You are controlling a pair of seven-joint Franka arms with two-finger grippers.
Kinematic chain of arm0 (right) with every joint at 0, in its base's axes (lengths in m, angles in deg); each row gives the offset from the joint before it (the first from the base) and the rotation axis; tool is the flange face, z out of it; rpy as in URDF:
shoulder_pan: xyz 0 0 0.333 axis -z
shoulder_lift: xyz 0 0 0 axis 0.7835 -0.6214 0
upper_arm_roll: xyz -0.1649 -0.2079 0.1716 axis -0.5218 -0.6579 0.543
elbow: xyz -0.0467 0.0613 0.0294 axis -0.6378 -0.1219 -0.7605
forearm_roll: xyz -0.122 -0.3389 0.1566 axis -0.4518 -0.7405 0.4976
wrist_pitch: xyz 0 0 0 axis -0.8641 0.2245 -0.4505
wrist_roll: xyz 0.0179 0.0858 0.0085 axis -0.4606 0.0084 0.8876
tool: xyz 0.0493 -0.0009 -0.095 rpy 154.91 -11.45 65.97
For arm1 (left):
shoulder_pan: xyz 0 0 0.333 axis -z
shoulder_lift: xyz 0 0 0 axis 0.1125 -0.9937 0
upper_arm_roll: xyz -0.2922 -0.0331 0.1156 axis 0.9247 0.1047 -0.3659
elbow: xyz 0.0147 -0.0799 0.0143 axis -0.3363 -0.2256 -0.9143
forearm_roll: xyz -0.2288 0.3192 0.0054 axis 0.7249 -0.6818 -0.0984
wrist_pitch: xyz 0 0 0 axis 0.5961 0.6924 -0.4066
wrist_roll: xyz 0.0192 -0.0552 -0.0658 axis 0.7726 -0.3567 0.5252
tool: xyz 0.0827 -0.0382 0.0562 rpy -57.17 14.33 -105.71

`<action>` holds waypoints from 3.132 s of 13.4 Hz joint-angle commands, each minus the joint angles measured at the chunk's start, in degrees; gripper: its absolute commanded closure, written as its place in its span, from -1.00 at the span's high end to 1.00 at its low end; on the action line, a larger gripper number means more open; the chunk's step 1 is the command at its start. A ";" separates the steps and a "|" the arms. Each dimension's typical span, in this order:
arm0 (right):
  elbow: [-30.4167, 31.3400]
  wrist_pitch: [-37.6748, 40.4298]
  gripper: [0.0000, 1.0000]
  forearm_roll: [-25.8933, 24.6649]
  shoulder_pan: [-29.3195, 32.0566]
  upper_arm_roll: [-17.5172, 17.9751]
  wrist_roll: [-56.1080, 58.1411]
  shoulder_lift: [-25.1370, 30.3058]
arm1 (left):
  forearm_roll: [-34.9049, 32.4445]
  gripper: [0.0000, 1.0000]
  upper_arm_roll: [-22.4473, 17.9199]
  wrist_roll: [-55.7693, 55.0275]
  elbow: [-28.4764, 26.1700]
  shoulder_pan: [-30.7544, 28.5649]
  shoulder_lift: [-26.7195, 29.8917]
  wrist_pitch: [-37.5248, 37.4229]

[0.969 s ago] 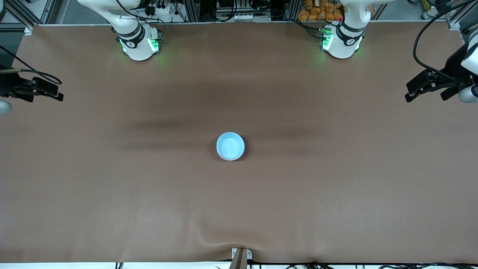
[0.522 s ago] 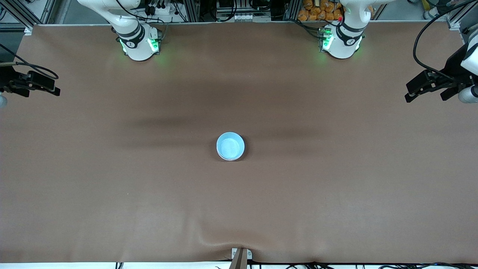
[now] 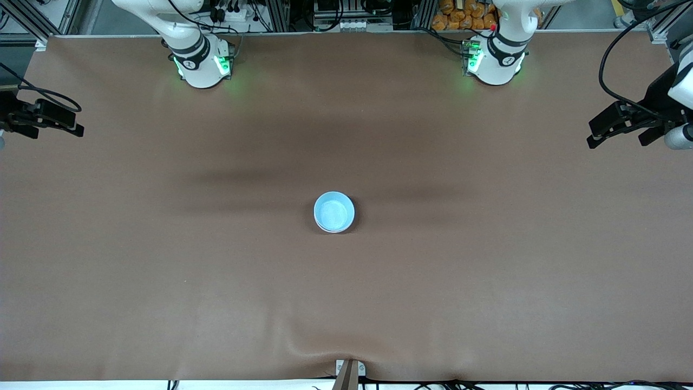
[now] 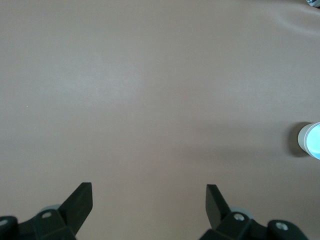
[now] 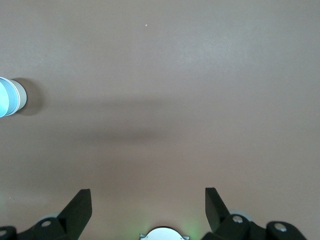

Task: Stack pink and blue bowls on white bowl

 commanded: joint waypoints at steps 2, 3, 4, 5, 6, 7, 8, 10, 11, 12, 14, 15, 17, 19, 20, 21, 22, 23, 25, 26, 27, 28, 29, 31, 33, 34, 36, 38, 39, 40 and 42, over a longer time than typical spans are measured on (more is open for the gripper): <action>-0.62 0.51 1.00 -0.84 0.93 0.70 0.58 0.84 | -0.26 1.00 0.27 -0.06 0.75 -0.58 -0.83 -0.42; -0.62 0.51 1.00 -0.84 0.93 0.70 0.58 0.84 | -0.26 1.00 0.27 -0.06 0.75 -0.66 -1.01 -0.42; -0.62 0.43 1.00 -0.93 0.93 0.70 0.49 0.84 | -0.26 1.00 0.09 -0.06 0.66 -0.67 -1.01 -0.42; -0.62 0.43 1.00 -0.93 0.93 0.70 0.49 0.76 | -0.35 1.00 0.00 -0.06 0.66 -0.67 -1.01 -0.42; -0.62 0.34 1.00 -0.93 0.93 0.61 0.49 0.58 | -0.26 1.00 0.00 -0.06 0.75 -0.67 -1.01 -0.42; -0.62 0.34 1.00 -0.93 0.75 0.70 0.23 0.58 | -0.26 1.00 0.00 -0.06 0.75 -0.67 -1.01 -0.42; -0.62 0.25 1.00 -0.93 0.66 0.70 0.23 0.58 | -0.43 1.00 0.00 -0.06 0.66 -0.67 -1.01 -0.42; -0.62 0.25 1.00 -0.93 0.66 0.70 0.23 0.58 | -0.61 1.00 0.00 -0.06 0.49 -0.67 -1.10 -0.51; -0.62 0.25 1.00 -0.93 0.66 0.70 0.23 0.58 | -0.52 1.00 0.00 -0.06 0.49 -0.67 -1.53 -0.51; -0.54 0.34 1.00 -0.93 0.66 0.70 0.23 0.58 | -0.61 1.00 0.00 -0.06 0.58 -0.58 -1.80 -0.42; -0.54 0.34 1.00 -0.93 0.66 0.70 0.23 0.58 | -0.70 1.00 0.00 0.03 0.66 -0.49 -1.71 -0.42; -0.54 0.25 1.00 -0.93 0.66 0.70 0.23 0.49 | -0.70 1.00 0.00 0.12 0.66 -0.49 -1.80 -0.42; -0.54 0.25 1.00 -0.93 0.66 0.70 0.23 0.49 | -0.79 1.00 0.00 0.29 0.66 0.03 -1.80 -0.42; -0.54 0.25 1.00 -0.93 0.66 0.70 0.23 0.49 | -0.96 1.00 0.00 0.38 0.66 0.13 -1.89 -0.25; -0.54 0.16 1.00 -0.93 0.66 0.70 0.23 0.49 | -0.96 1.00 0.00 0.38 0.66 0.13 -1.89 -0.16; -0.54 0.16 1.00 -0.93 0.66 0.70 0.23 0.49 | -0.96 1.00 0.00 0.47 0.66 0.13 -1.89 -0.07; -0.54 0.16 1.00 -0.93 0.66 0.70 0.23 0.41 | -0.96 1.00 0.09 0.64 0.66 0.21 -1.89 -0.16; -0.54 0.16 1.00 -0.93 0.66 0.78 0.23 0.41 | -1.05 1.00 0.18 0.82 0.66 0.13 -1.89 -0.07; -0.54 0.16 1.00 -0.93 0.66 0.70 0.23 0.41 | -0.70 1.00 0.27 0.82 0.75 -0.23 -1.63 -0.07; -0.54 0.16 1.00 -0.93 0.75 0.70 0.23 0.41 | -0.79 1.00 0.27 0.47 0.75 -0.23 -1.45 -0.07; -0.54 0.16 1.00 -0.93 0.75 0.70 0.23 0.41 | -0.87 1.00 0.27 0.12 0.66 -0.14 -1.36 -0.24; -0.54 0.16 1.00 -0.93 0.75 0.70 0.23 0.32 | -0.88 1.00 0.27 0.47 0.49 -0.23 -1.27 -0.42; -0.54 0.08 1.00 -0.93 0.75 0.78 0.23 0.32 | -1.14 1.00 0.27 0.64 0.49 -0.23 -1.27 -0.51; -0.54 0.16 1.00 -0.84 0.75 0.70 0.23 0.32 | -1.49 1.00 0.44 0.38 0.49 -0.14 -1.10 -0.60; -0.45 0.16 1.00 -0.84 0.75 0.70 0.23 0.32 | -1.67 1.00 1.05 -0.49 0.23 -0.05 -0.22 -0.60; -0.45 0.16 1.00 -0.93 0.75 0.70 0.23 0.32 | -1.67 1.00 1.49 -0.58 -0.30 -0.31 0.39 -0.60; -0.45 0.16 1.00 -0.84 0.75 0.70 0.23 0.32 | -1.67 1.00 1.58 -0.58 -2.40 -0.49 2.84 -0.51; -0.45 0.16 1.00 -0.84 0.75 0.70 0.23 0.23 | -1.58 1.00 1.50 -0.58 -3.99 -0.58 4.44 -0.07; -0.45 0.16 1.00 -0.84 0.75 0.70 0.23 0.23 | -1.58 1.00 1.41 -0.24 -3.65 -0.58 4.18 -0.07; -0.45 0.16 1.00 -0.84 0.75 0.70 0.23 0.23 | -1.49 1.00 1.06 0.38 -3.12 -0.66 3.66 -0.07; -0.45 0.16 1.00 -0.84 0.75 0.70 0.23 0.23 | -1.49 1.00 0.88 0.47 -2.59 -0.75 3.21 -0.16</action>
